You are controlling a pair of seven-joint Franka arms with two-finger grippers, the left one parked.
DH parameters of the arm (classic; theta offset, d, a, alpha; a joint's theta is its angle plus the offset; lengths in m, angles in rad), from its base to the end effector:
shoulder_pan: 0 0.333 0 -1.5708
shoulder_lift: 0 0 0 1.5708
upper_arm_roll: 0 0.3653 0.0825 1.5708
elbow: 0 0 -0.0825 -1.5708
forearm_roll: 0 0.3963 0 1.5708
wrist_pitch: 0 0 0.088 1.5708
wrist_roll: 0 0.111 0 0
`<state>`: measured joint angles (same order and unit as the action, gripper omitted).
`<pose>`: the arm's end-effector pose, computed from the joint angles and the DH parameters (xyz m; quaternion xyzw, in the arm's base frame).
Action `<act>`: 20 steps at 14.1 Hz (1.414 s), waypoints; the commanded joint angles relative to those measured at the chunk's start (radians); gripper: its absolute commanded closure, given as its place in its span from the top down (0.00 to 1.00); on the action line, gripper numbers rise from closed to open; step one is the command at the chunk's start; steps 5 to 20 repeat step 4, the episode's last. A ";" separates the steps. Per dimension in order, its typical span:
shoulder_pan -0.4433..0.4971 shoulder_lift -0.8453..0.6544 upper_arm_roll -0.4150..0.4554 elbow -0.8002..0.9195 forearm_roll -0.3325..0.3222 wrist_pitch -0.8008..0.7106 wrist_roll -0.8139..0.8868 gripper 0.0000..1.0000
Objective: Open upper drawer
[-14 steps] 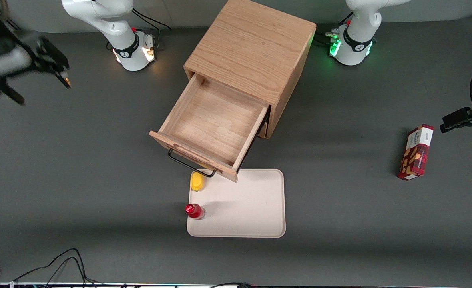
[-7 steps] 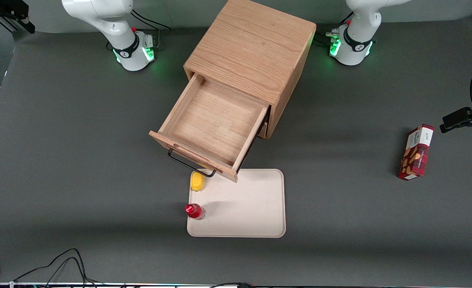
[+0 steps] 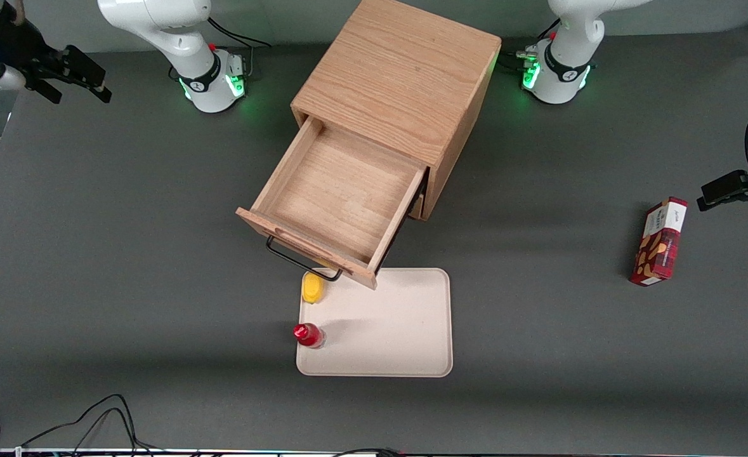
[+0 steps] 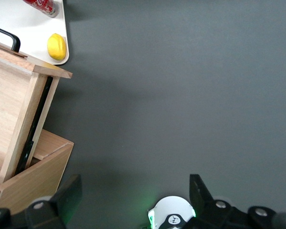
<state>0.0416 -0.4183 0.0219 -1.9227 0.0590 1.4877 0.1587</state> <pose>0.4017 0.0350 0.6966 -0.9986 0.0463 0.0111 0.0239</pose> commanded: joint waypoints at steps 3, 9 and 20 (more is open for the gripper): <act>0.006 0.105 -0.007 0.125 -0.053 0.006 0.045 1.00; 0.006 0.111 -0.010 0.125 -0.053 0.006 0.045 1.00; 0.006 0.111 -0.010 0.125 -0.053 0.006 0.045 1.00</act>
